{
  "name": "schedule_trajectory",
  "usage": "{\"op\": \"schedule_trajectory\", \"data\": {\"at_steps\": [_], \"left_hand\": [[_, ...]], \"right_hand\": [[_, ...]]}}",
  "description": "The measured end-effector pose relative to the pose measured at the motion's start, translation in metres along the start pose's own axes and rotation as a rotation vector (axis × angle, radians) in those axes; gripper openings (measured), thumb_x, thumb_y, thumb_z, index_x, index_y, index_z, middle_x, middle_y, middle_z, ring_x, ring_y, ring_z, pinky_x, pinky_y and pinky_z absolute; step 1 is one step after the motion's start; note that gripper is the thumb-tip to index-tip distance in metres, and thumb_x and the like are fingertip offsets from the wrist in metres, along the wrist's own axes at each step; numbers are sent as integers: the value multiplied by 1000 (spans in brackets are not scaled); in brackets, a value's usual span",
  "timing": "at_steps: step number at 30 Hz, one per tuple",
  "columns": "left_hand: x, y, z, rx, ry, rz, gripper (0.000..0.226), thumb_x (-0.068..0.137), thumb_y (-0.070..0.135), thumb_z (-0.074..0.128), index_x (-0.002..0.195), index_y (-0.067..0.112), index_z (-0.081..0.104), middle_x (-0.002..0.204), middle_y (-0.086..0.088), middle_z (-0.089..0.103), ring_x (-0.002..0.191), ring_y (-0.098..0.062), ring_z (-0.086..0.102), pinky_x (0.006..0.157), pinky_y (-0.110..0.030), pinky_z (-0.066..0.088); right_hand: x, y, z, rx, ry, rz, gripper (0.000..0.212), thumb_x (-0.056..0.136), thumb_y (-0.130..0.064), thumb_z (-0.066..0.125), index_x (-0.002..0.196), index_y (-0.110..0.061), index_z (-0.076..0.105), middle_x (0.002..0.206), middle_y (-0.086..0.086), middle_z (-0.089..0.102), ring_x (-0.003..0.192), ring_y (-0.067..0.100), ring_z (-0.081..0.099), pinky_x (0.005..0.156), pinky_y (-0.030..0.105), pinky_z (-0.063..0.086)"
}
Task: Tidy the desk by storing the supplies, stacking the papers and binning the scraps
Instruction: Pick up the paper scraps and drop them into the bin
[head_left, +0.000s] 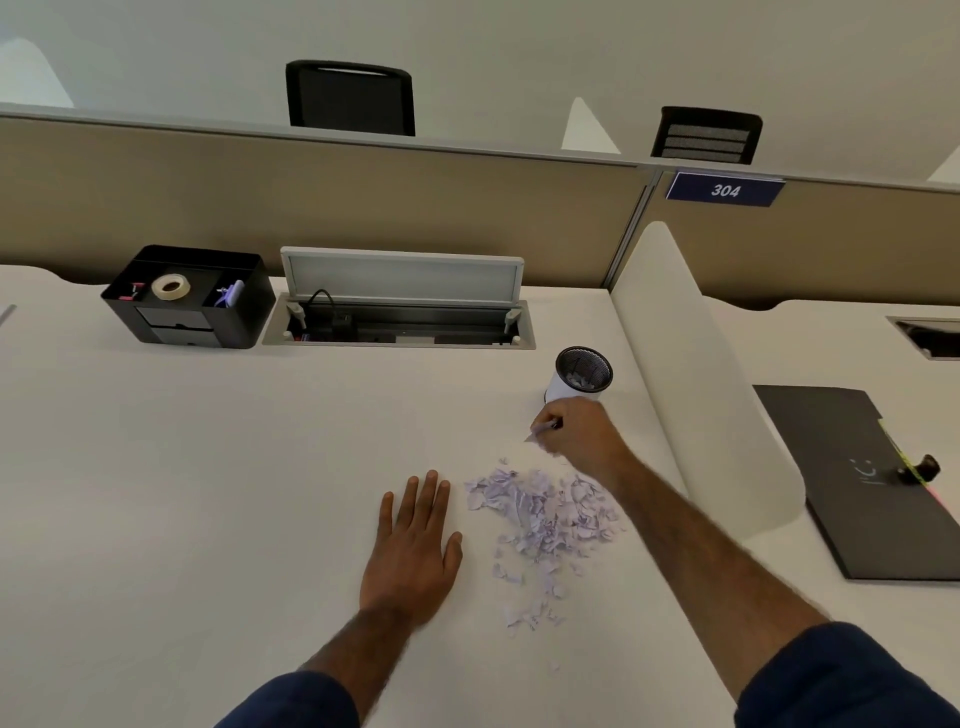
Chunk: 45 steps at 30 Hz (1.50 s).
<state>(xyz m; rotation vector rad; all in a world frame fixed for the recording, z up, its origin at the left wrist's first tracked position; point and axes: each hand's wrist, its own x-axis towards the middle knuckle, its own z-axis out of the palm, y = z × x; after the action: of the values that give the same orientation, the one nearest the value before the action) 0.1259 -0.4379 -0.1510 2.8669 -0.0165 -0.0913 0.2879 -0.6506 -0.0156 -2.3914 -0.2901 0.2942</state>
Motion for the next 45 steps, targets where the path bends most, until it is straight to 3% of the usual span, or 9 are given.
{"op": "schedule_trajectory", "data": {"at_steps": [2, 9, 14, 19, 22, 27, 32, 40, 45], "left_hand": [[0, 0, 1, 6, 10, 1, 70, 103, 51, 16, 164, 23, -4, 172, 2, -10, 158, -19, -12, 125, -44, -8], [1, -3, 7, 10, 13, -6, 71, 103, 50, 25, 165, 21, 7, 173, 1, 0, 160, -21, 2, 125, -47, 0], [2, -3, 9, 23, 14, -6, 71, 103, 50, 26, 165, 20, 11, 173, 1, 5, 160, -22, 5, 125, -47, 2], [2, -4, 10, 26, 18, -11, 71, 103, 50, 27, 165, 21, 8, 173, 2, 2, 160, -21, 2, 125, -47, 0], [2, -3, 10, 30, 18, -13, 71, 103, 50, 29, 165, 22, 9, 173, 2, 2, 160, -21, 4, 125, -46, 1], [1, -3, 9, 35, 21, -14, 71, 103, 50, 27, 165, 22, 6, 173, 3, -1, 160, -20, -1, 126, -46, 0], [1, -3, 9, 42, 23, -6, 71, 103, 50, 28, 165, 20, 11, 173, 0, 6, 160, -22, 5, 125, -47, 3], [1, -3, 7, 37, 5, -9, 71, 103, 50, 24, 165, 21, 7, 173, 1, 1, 160, -20, -1, 126, -47, 1], [1, -2, 5, 32, -15, -8, 71, 103, 50, 22, 165, 20, 7, 173, 1, -1, 160, -21, 0, 126, -47, 0]], "right_hand": [[11, -2, -22, 110, 56, 64, 15, 78, 8, 67, 81, -4, 75, 67, 8, 69, 54, 14, 60, 61, 33, 57], [56, 5, -83, 317, 248, 202, 7, 80, 9, 73, 84, 13, 68, 67, 17, 63, 46, 9, 60, 46, 15, 48], [80, 21, -75, 285, 274, 254, 10, 80, 2, 77, 79, 6, 68, 72, 19, 66, 64, 25, 60, 72, 43, 61], [90, 27, -65, 83, 241, 234, 12, 81, -10, 78, 76, -6, 68, 72, 13, 70, 60, 24, 64, 61, 30, 57], [93, 24, -63, 3, 241, 235, 9, 80, -4, 72, 77, -11, 68, 85, 10, 70, 74, 23, 66, 61, 25, 51], [98, 26, -64, -28, 262, 214, 27, 84, 4, 52, 73, -16, 67, 93, 8, 72, 89, 33, 70, 84, 43, 59], [92, 23, -66, 79, 353, 209, 26, 82, 4, 52, 70, -15, 66, 74, 4, 67, 75, 33, 70, 72, 47, 62], [15, 40, -32, 166, 527, 173, 12, 84, -21, 58, 78, -17, 68, 72, -1, 69, 70, 24, 68, 65, 38, 57], [-46, 99, 19, -40, 294, 373, 21, 93, -14, 56, 108, -13, 71, 118, 5, 69, 113, 24, 62, 95, 32, 46]]}}
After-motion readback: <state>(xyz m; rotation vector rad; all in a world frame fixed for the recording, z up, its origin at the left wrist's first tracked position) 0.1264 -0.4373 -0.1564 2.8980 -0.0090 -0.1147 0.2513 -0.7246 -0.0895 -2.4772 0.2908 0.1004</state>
